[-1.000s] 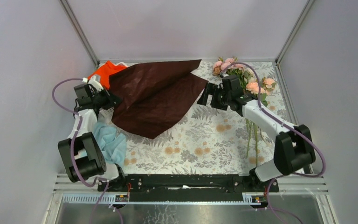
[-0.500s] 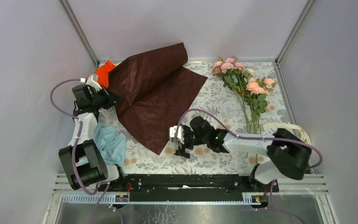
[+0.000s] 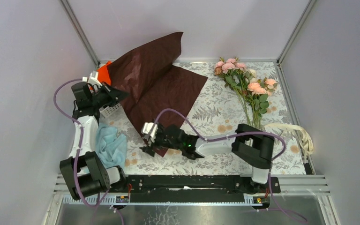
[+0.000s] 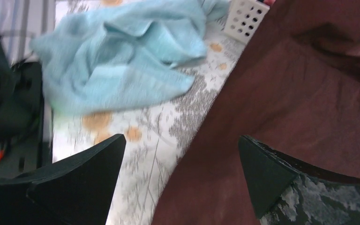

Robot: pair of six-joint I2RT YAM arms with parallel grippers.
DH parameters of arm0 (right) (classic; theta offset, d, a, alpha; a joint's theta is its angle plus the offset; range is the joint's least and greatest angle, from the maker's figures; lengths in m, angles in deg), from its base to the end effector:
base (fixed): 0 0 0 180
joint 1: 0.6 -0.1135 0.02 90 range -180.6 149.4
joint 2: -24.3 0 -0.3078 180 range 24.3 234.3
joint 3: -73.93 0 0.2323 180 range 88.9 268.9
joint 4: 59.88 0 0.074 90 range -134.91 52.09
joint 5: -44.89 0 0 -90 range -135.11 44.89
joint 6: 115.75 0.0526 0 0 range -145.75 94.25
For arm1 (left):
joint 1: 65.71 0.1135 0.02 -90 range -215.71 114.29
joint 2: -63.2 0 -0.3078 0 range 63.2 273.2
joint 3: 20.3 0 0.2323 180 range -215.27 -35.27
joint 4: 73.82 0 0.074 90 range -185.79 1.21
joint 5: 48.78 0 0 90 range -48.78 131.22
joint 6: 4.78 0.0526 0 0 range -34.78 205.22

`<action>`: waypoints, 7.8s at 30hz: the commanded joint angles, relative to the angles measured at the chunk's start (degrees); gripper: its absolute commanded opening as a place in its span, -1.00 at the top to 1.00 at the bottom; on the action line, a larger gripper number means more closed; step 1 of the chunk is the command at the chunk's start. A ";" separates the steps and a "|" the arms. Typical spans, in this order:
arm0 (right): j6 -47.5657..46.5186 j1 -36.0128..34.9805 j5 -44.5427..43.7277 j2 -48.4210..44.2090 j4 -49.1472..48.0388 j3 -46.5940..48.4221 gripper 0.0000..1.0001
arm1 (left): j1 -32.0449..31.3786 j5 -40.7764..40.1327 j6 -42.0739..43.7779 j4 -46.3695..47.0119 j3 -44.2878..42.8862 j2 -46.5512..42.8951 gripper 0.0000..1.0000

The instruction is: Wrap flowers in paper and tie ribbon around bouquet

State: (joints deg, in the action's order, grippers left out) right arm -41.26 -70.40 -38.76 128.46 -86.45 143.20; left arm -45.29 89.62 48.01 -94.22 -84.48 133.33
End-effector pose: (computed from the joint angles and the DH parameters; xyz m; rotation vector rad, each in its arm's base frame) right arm 0.1364 0.3875 0.2608 -1.2682 1.2506 0.7894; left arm 0.2424 0.0483 0.3305 -0.4605 1.9587 -1.0373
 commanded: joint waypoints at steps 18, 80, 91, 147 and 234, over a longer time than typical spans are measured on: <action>8.63 -3.37 -53.19 3.59 1.56 -3.94 -0.45 | -2.21 1.91 -7.06 1.86 -0.28 -1.12 1.00; 14.19 64.60 -12.30 5.47 65.03 30.85 -0.21 | -52.62 -46.65 57.11 -17.57 -1.67 4.14 -0.63; 11.57 65.69 -7.97 18.21 67.29 41.06 0.04 | -58.74 -44.76 54.07 -7.79 -16.34 26.88 -0.60; 38.46 37.98 -5.68 0.55 56.19 30.35 -0.99 | -4.01 -26.82 46.95 -28.32 -23.52 17.99 -0.97; 34.88 67.53 -14.59 21.10 67.99 45.61 0.00 | -17.85 -14.39 41.86 -9.29 5.08 16.45 1.00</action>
State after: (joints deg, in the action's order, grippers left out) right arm -3.58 -2.75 -47.20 152.02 -22.06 187.31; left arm -62.73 73.86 90.02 -105.17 -79.89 149.81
